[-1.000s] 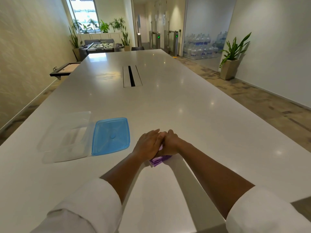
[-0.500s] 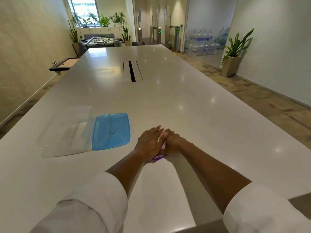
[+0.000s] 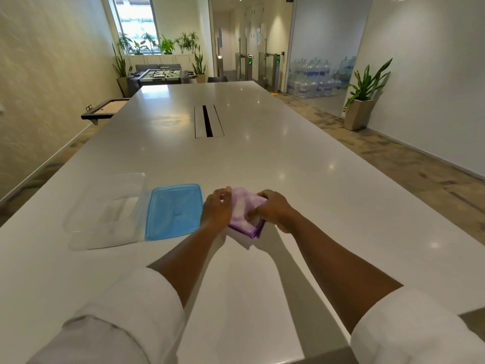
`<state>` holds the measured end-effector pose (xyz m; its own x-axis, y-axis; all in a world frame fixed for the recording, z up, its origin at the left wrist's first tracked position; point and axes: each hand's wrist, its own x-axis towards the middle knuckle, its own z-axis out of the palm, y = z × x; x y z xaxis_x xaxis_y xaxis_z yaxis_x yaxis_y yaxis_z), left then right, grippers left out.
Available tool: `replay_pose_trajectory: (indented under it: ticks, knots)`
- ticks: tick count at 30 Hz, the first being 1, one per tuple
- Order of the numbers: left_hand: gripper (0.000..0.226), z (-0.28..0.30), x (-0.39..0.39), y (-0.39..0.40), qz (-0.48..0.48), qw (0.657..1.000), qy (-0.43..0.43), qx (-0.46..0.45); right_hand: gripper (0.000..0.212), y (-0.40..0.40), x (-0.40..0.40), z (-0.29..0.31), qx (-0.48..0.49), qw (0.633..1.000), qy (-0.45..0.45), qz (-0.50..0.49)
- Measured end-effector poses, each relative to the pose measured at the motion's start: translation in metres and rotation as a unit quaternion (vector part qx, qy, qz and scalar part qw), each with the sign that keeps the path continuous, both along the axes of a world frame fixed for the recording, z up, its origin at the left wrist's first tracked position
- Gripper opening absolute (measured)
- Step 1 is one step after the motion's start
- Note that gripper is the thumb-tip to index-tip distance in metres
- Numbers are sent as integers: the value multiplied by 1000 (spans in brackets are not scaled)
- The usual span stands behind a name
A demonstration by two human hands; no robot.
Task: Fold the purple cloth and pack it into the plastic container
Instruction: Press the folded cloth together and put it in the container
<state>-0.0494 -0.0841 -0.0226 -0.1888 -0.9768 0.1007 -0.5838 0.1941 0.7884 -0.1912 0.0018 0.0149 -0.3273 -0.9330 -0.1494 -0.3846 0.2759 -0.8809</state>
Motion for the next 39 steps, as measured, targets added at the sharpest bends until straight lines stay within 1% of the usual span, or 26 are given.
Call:
replay_pose_trajectory:
  ticks: [3,4,5,6,7,8,10,13,15,19,22,24,25,28,30,32,35,37,39]
  knots:
    - [67,22,12,-6,93,995,-12,23,41,-5,5,10,-81,996,32,-3]
    - [74,31,16,-7,115,992,-20,41,40,-7,8,13,-107,993,57,5]
    - [82,39,20,-8,127,989,-11,77,38,-9,11,15,-136,987,87,16]
    - [89,47,24,-9,129,982,27,136,35,-10,14,16,-168,978,120,27]
    - [93,55,28,-10,116,966,95,209,31,-12,18,18,-202,967,152,38]
    - [94,62,34,-10,97,943,163,274,25,-13,21,18,-231,956,175,50]
    - [91,74,49,-11,52,911,233,336,19,-14,28,20,-271,938,202,79]
    - [80,83,70,-19,14,867,317,384,21,-17,39,25,-310,908,258,117]
    - [75,87,81,-26,0,849,329,414,20,-19,46,30,-333,887,290,134]
    - [58,92,105,-40,-38,832,336,439,27,-26,61,39,-363,846,355,162]
    - [44,97,120,-48,-65,848,321,418,31,-33,71,43,-367,827,379,192]
    - [40,101,132,-54,-50,865,311,390,32,-40,77,43,-368,824,373,214]
    - [40,104,139,-58,-41,873,310,374,34,-44,81,42,-364,829,362,221]
    - [40,110,159,-67,-27,894,295,336,50,-54,89,40,-338,858,306,237]
    - [41,112,171,-70,-20,904,286,318,58,-61,96,40,-323,872,278,242]
    - [43,114,184,-71,-22,909,283,306,59,-70,105,41,-318,884,252,234]
    - [43,117,205,-72,-27,912,287,290,52,-87,124,43,-322,901,207,203]
    - [41,120,218,-71,-24,911,298,283,48,-100,136,45,-324,906,188,196]
    - [37,124,229,-70,-18,908,312,279,49,-111,147,49,-305,920,154,190]
